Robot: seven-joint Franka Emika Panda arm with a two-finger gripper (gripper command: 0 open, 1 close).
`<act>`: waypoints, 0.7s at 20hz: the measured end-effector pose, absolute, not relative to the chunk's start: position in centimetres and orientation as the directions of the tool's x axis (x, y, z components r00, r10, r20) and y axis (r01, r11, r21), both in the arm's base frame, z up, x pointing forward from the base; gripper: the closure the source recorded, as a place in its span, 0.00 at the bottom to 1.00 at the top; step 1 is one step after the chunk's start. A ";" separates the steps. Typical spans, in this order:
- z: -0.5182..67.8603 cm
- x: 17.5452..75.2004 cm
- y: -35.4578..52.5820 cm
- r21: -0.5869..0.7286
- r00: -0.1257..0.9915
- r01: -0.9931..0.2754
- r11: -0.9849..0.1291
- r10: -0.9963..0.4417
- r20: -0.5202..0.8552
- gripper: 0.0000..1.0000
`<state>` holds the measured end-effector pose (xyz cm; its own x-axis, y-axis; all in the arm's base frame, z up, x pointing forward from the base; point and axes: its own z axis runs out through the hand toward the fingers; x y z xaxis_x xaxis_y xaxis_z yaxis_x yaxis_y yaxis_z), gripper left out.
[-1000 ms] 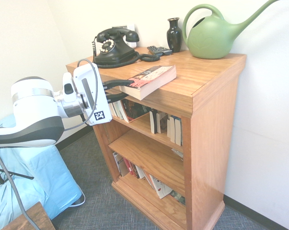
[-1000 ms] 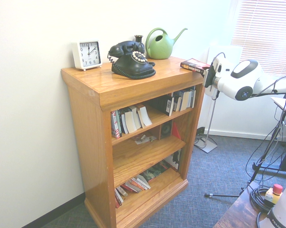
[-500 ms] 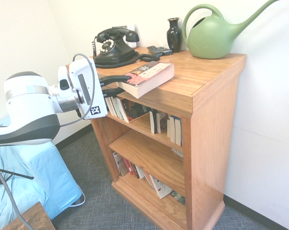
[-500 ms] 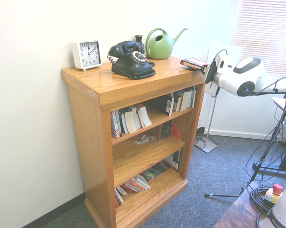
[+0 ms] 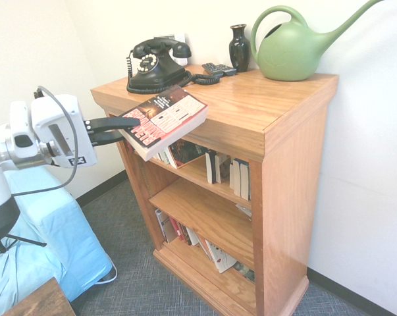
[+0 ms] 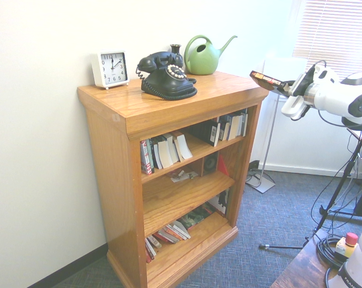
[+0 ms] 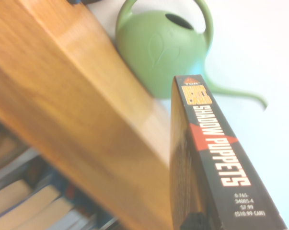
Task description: Organize the shelf
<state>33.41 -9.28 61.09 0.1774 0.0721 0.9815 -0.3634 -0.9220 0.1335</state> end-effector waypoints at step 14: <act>49.3 38.1 -2.4 -0.123 0.447 -0.234 -0.965 -0.219 0.867 1.00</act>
